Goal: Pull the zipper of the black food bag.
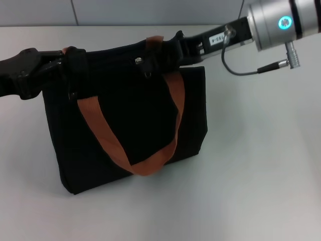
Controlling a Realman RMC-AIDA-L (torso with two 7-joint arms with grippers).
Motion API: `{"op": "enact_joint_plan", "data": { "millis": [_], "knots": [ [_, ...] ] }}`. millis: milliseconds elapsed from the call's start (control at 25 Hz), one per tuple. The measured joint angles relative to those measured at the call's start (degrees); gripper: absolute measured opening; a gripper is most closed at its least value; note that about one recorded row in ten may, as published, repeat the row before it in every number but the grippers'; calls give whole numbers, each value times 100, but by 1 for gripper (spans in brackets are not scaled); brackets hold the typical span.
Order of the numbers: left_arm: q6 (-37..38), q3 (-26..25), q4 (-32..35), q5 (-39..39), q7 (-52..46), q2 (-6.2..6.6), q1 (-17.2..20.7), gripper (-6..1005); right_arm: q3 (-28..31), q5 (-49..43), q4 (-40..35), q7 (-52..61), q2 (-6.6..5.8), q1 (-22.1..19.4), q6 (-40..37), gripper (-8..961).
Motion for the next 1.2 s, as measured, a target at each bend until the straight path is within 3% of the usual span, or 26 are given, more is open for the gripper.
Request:
{"op": "enact_joint_plan", "data": {
  "millis": [80, 280, 360, 840, 1200],
  "knots": [
    [0, 0, 6, 0, 0, 0, -2, 23, -113, -95, 1, 1, 17, 28, 85, 22],
    [0, 0, 13, 1, 0, 0, -8, 23, -386, -415, -12, 56, 66, 145, 375, 236],
    [-1, 0, 13, 1, 0, 0, -9, 23, -450, -537, -97, 82, 76, 176, 464, 437],
    [0, -37, 8, 1, 0, 9, -9, 22, -427, -549, -824, 344, 88, 33, 86, 502],
    [0, -36, 19, 0, 0, 3, -9, 22, -726, -558, -791, 314, 127, -12, 593, 441]
  ]
}}
